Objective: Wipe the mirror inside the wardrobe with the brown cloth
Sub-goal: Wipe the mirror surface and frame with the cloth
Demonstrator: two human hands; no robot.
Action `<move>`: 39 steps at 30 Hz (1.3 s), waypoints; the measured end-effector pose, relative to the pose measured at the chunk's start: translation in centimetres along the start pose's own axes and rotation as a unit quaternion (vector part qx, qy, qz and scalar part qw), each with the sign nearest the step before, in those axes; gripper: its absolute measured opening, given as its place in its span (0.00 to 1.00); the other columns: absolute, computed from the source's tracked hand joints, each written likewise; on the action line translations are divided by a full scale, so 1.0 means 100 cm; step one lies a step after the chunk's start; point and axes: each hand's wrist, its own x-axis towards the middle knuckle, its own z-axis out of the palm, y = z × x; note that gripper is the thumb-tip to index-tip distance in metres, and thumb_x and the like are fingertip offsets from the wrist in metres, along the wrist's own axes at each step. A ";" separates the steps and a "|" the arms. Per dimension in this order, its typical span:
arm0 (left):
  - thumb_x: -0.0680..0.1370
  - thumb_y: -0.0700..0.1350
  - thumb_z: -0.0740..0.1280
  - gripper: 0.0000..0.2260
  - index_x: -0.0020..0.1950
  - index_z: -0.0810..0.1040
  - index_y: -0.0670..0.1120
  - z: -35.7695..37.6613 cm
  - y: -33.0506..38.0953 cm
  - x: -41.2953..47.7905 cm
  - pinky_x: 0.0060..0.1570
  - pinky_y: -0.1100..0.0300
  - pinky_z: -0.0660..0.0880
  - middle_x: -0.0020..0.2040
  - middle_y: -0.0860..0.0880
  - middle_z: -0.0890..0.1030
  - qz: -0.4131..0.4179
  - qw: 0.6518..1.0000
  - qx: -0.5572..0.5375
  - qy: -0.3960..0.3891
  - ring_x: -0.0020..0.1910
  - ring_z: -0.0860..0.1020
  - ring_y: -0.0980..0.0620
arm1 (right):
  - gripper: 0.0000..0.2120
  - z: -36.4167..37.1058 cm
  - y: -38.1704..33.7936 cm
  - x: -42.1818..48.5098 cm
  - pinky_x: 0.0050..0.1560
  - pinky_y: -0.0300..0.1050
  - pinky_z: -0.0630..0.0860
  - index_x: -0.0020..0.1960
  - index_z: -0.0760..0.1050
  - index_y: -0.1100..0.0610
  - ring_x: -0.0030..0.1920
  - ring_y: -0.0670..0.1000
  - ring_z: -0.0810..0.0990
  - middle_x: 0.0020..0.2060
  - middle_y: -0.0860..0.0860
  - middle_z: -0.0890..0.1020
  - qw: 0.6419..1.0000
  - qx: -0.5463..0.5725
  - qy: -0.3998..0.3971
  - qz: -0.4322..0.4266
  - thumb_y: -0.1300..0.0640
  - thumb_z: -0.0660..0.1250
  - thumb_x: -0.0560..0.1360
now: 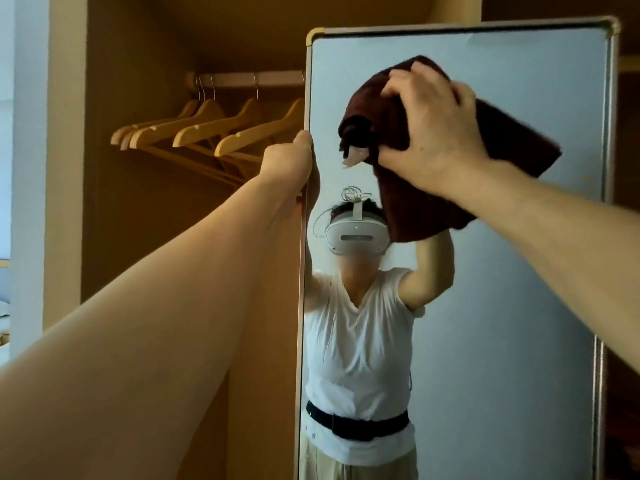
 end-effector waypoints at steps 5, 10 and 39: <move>0.81 0.54 0.57 0.17 0.58 0.74 0.42 0.000 0.000 -0.004 0.54 0.47 0.78 0.43 0.47 0.78 -0.004 1.000 -0.027 0.006 0.45 0.80 0.46 | 0.28 0.030 -0.026 -0.091 0.66 0.62 0.57 0.62 0.67 0.53 0.71 0.57 0.64 0.69 0.54 0.71 0.973 -0.027 -0.040 -0.225 0.42 0.64 0.66; 0.82 0.53 0.56 0.15 0.51 0.74 0.43 -0.001 0.004 -0.005 0.56 0.47 0.77 0.44 0.45 0.78 0.005 1.000 -0.007 0.001 0.50 0.80 0.44 | 0.29 0.027 -0.010 -0.100 0.69 0.59 0.56 0.63 0.68 0.50 0.72 0.54 0.63 0.69 0.51 0.70 0.927 -0.036 -0.134 -0.349 0.42 0.71 0.66; 0.82 0.53 0.55 0.17 0.38 0.70 0.46 0.001 0.002 -0.007 0.58 0.47 0.75 0.40 0.46 0.76 0.029 0.999 0.024 0.023 0.50 0.78 0.43 | 0.28 -0.025 0.033 0.033 0.69 0.59 0.56 0.66 0.64 0.51 0.72 0.52 0.59 0.66 0.50 0.67 0.999 -0.006 0.002 0.042 0.51 0.70 0.69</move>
